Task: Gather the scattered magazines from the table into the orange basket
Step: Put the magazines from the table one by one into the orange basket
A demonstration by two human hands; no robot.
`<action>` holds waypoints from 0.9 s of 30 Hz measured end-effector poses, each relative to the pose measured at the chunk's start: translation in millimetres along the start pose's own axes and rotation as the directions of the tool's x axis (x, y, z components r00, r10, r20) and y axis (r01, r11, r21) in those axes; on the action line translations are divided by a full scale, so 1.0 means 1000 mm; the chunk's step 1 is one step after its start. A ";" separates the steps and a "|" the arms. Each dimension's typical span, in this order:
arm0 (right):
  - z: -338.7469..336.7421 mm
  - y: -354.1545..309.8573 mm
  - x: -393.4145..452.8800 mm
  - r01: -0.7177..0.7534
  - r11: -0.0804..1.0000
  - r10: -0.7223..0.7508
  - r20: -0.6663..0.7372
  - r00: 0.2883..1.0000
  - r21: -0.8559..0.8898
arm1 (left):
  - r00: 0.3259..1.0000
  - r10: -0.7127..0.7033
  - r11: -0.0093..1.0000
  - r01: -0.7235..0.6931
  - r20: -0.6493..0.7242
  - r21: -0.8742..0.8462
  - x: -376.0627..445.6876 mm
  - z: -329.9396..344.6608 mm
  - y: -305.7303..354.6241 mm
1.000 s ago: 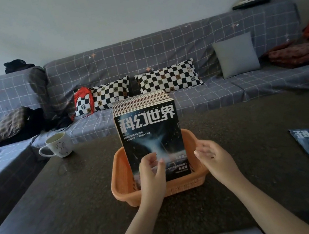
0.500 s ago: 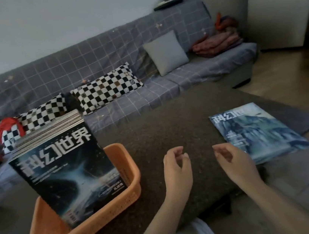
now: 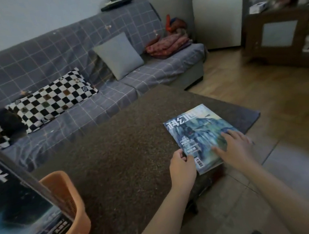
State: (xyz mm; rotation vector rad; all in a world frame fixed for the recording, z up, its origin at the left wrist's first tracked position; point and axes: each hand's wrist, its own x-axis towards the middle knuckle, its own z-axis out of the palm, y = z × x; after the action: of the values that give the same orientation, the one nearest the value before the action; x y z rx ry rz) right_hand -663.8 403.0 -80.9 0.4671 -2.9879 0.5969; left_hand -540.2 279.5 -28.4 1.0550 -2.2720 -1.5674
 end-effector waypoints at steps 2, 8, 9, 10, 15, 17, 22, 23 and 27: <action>-0.006 0.001 0.011 -0.068 0.997 0.070 0.064 0.996 -0.024 | 1.000 -0.015 1.000 0.015 -0.003 -0.012 0.004 0.005 0.004; -0.012 -0.009 0.004 -0.157 0.986 0.161 0.071 0.984 -0.055 | 0.988 -0.134 0.985 0.125 -0.074 -0.120 0.010 0.010 0.012; -0.014 -0.009 -0.001 -0.162 0.986 0.164 0.052 0.985 -0.039 | 0.983 -0.169 0.976 0.157 -0.071 -0.151 0.011 0.008 0.013; -0.016 -0.008 -0.006 -0.167 0.986 0.167 0.036 0.985 -0.005 | 0.977 -0.205 0.963 0.191 -0.053 -0.189 0.013 0.006 0.012; -0.020 -0.014 -0.036 -0.202 0.951 0.204 0.016 0.979 0.234 | 0.985 -0.162 0.958 0.170 0.054 -0.230 0.007 -0.012 0.004; -0.023 -0.019 -0.046 -0.232 0.929 0.228 0.046 0.972 0.288 | 0.993 -0.113 0.968 0.119 0.040 -0.222 -0.001 -0.021 -0.003; -0.037 -0.042 -0.069 -0.202 0.892 0.184 0.084 0.979 0.404 | 0.999 0.023 0.972 -0.028 -0.025 -0.232 -0.024 -0.055 -0.019; -0.040 -0.049 -0.073 -0.191 0.887 0.165 0.099 0.981 0.421 | 0.998 0.041 0.969 -0.051 -0.047 -0.241 -0.028 -0.063 -0.020; -0.060 -0.081 -0.089 -0.154 0.825 0.090 0.143 0.986 0.543 | 0.984 0.105 0.947 -0.144 -0.145 -0.289 -0.044 -0.103 -0.024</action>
State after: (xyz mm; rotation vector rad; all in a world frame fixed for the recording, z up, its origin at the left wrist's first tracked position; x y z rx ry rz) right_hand -554.6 380.0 -6.5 0.3370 -2.9171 1.5177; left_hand -444.1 226.2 4.7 0.8852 -1.9023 -1.6712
